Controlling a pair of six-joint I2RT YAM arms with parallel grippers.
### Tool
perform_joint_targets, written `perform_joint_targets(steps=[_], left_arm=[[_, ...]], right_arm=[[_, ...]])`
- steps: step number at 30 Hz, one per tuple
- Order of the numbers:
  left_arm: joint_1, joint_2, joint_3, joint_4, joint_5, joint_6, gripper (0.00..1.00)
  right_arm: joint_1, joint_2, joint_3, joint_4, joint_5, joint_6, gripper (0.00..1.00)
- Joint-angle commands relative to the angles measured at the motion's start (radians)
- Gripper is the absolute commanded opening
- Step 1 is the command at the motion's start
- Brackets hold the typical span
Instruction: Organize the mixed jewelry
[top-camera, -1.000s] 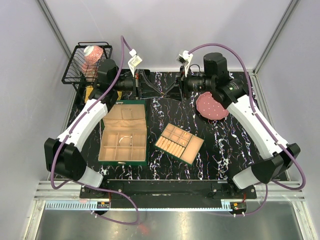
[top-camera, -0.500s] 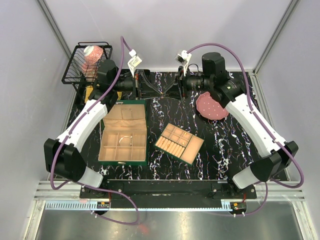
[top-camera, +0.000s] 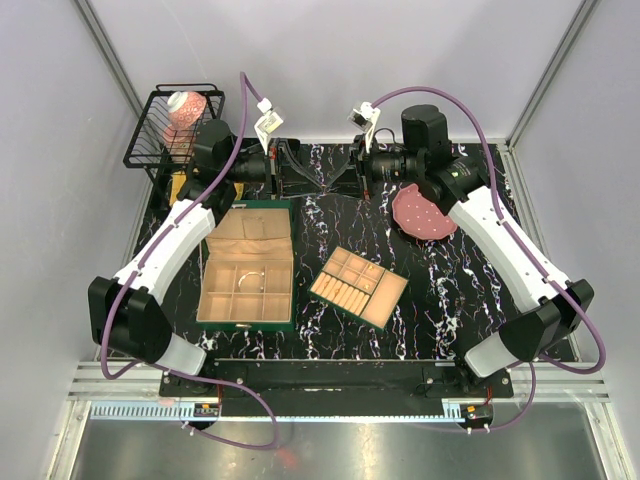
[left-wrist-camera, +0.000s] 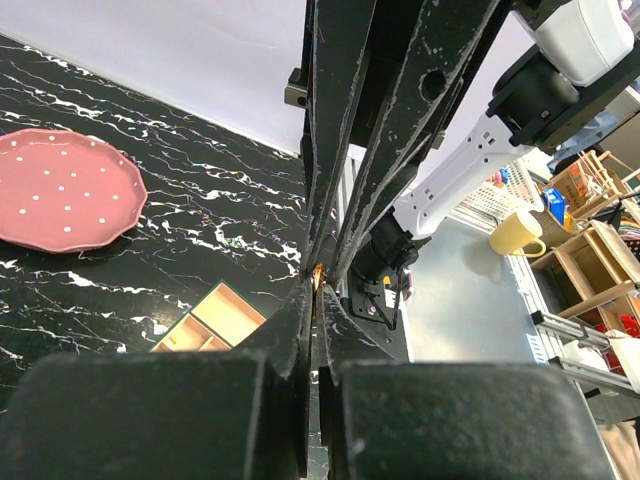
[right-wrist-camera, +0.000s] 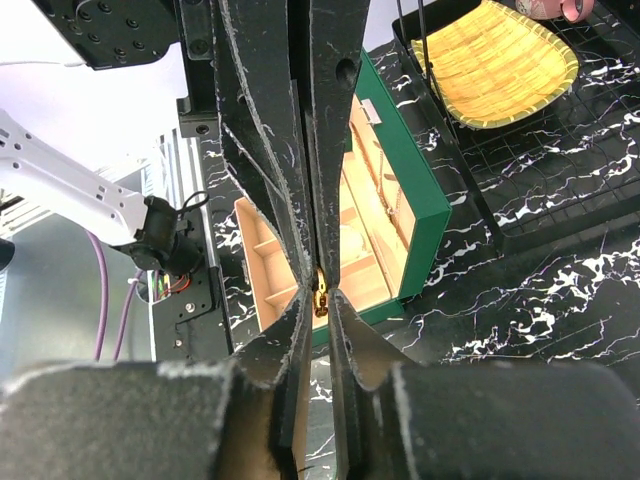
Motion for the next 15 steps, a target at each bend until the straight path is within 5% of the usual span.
perform_joint_targets(steps=[1, 10, 15], left_arm=[[0.002, -0.035, -0.003, 0.066, 0.026, 0.003, 0.0], [0.002, -0.035, -0.012, 0.072, 0.02, 0.003, 0.02], [0.013, -0.041, -0.018, 0.063, 0.005, 0.014, 0.26]], right_arm=[[-0.006, 0.0, 0.008, 0.035, -0.025, 0.003, 0.15], [-0.006, -0.003, 0.006, 0.039, -0.042, 0.003, 0.0], [-0.006, -0.023, 0.0, 0.027, 0.002, 0.002, 0.0]])
